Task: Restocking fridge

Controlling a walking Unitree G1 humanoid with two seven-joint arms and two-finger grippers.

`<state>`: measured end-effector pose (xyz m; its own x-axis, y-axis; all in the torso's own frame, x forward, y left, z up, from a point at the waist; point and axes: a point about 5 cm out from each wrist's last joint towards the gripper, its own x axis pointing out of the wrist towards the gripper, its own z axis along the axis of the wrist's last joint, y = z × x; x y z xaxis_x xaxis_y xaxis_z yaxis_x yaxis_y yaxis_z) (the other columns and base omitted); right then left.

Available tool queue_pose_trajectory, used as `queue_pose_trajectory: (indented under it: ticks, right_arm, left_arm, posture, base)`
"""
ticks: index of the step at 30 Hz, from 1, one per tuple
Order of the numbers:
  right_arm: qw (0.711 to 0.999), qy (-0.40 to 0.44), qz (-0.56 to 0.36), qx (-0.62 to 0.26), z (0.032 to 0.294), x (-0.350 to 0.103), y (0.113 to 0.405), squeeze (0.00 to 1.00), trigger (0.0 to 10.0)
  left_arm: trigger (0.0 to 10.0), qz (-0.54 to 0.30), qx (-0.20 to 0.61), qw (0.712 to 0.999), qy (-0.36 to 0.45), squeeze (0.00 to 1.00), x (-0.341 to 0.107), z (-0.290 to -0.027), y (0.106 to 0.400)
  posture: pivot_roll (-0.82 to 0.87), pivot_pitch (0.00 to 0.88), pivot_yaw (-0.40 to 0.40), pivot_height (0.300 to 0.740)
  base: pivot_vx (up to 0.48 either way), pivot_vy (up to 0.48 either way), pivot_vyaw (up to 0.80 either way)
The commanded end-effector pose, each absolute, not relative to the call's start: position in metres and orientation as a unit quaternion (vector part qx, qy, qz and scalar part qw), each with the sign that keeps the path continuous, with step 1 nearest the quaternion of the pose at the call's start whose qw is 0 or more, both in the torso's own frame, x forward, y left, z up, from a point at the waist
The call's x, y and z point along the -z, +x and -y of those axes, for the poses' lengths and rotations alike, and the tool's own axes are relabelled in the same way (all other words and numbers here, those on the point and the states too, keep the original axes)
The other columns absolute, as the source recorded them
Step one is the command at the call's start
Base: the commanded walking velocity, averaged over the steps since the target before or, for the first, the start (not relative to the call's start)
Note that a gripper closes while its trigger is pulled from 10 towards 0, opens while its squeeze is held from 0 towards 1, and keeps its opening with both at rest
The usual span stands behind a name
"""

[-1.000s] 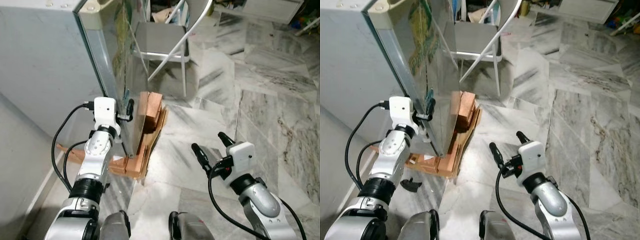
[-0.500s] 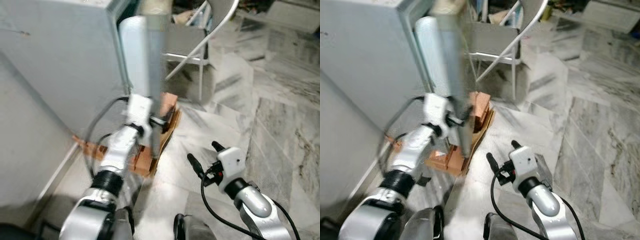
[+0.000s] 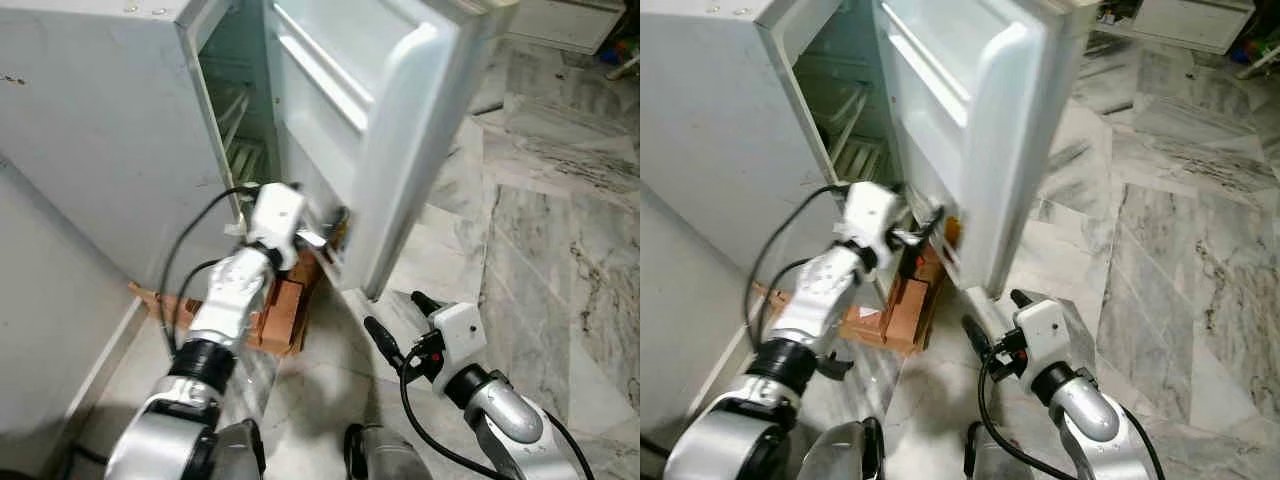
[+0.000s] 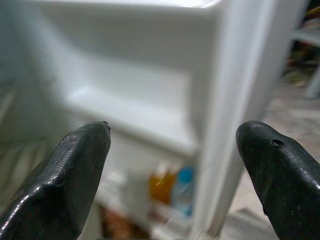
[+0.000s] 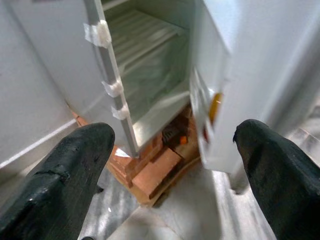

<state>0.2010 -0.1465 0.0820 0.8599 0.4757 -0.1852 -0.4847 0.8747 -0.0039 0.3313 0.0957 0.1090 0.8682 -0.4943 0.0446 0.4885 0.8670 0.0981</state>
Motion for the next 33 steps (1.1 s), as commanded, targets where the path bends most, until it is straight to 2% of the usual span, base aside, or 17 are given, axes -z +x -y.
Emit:
queue_pose_trajectory:
  ticks: [1,3,4,6,9,18,28,33]
  right_arm:
    - [0.963,-0.023,-0.086,-0.255,0.145,-0.082,0.200,0.00,10.0]
    - [0.966,-0.025,-0.081,-0.242,0.146,-0.084,0.202,0.00,10.0]
    - [0.966,-0.025,-0.081,-0.242,0.146,-0.084,0.202,0.00,10.0]
    - [0.972,-0.023,-0.071,-0.221,0.148,-0.085,0.205,0.00,10.0]
    - [0.973,-0.019,-0.068,-0.220,0.149,-0.085,0.206,0.00,10.0]
    - [0.974,-0.017,-0.061,-0.218,0.148,-0.086,0.214,0.00,10.0]
    - [0.975,-0.021,-0.053,-0.213,0.147,-0.087,0.219,0.00,10.0]
    - [0.976,-0.029,-0.041,-0.213,0.146,-0.089,0.225,0.00,10.0]
  left_arm:
    - [10.0,0.032,0.250,0.967,0.041,0.00,-0.107,-0.099,0.328]
    - [10.0,0.027,0.232,0.971,0.039,0.00,-0.099,-0.114,0.317]
    - [10.0,0.027,0.232,0.971,0.039,0.00,-0.099,-0.114,0.317]
    - [10.0,0.009,0.197,0.980,0.033,0.00,-0.087,-0.134,0.298]
    - [10.0,-0.003,0.178,0.983,0.033,0.00,-0.078,-0.141,0.287]
    - [10.0,-0.007,0.176,0.984,0.028,0.00,-0.083,-0.134,0.282]
    - [10.0,-0.013,0.184,0.982,0.034,0.00,-0.089,-0.131,0.275]
    - [10.0,-0.009,0.202,0.977,0.063,0.00,-0.097,-0.127,0.283]
  posture:
    - [-0.04,0.149,-0.005,0.740]
    - [-0.03,0.148,-0.005,0.740]
    - [-0.03,0.148,-0.005,0.740]
    - [-0.03,0.146,0.002,0.740]
    - [-0.03,0.145,0.003,0.740]
    - [-0.01,0.148,-0.004,0.740]
    - [0.00,0.170,0.017,0.740]
    - [0.04,0.175,0.049,0.740]
  base:
    - [0.000,0.000,0.00]
    - [0.165,-0.172,0.00]
    - [0.330,-0.345,0.00]
    - [0.353,-0.321,-0.40]
    - [0.360,-0.311,-0.80]
    - [0.353,-0.321,-0.61]
    - [0.372,-0.295,0.00]
    - [0.440,0.000,0.00]
